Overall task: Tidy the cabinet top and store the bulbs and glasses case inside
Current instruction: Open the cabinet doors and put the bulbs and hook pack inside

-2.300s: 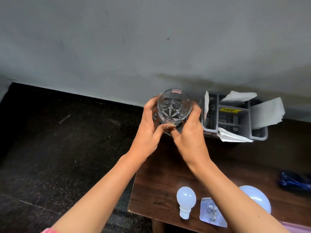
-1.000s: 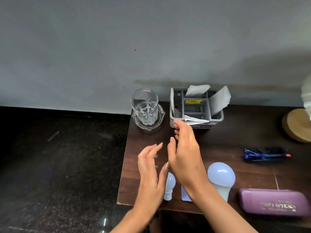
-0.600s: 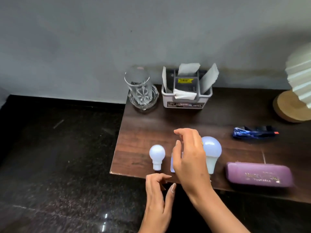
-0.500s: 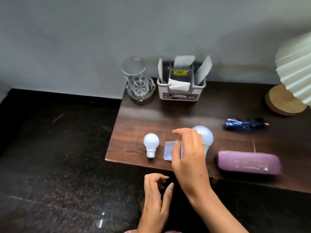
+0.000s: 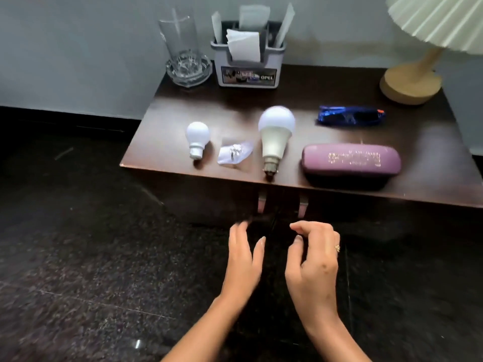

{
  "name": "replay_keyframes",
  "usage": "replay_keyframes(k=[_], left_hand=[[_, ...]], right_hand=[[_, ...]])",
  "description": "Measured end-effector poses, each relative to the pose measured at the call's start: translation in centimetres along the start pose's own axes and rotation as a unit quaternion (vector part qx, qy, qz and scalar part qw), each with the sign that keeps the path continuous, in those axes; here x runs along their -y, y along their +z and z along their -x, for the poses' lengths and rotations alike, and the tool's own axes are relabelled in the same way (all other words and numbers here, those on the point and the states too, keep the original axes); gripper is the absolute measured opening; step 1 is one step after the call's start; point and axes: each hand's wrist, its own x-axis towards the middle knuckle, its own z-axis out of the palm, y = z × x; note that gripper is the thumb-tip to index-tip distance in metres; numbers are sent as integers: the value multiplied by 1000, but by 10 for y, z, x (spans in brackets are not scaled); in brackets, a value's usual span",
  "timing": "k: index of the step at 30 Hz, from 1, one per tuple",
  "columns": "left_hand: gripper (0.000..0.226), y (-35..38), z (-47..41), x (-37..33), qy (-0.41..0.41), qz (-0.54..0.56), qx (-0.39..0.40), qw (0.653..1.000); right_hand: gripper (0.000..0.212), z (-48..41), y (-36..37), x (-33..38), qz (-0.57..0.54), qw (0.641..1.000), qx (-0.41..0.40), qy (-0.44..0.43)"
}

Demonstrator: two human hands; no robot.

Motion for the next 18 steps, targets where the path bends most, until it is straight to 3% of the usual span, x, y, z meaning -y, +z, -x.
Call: replay_keyframes(k=[4, 8, 13, 18], left_hand=[[50, 18, 3, 21, 31, 36, 9, 999], [58, 38, -11, 43, 70, 85, -39, 993], [53, 71, -37, 72, 147, 159, -99, 971], [54, 78, -49, 82, 190, 199, -112, 955]], right_hand=[[24, 19, 11, -31, -21, 999, 27, 27], [38, 19, 25, -60, -60, 996, 44, 53], [63, 5, 57, -109, -138, 989, 47, 18], [68, -4, 80, -131, -239, 969, 42, -43]])
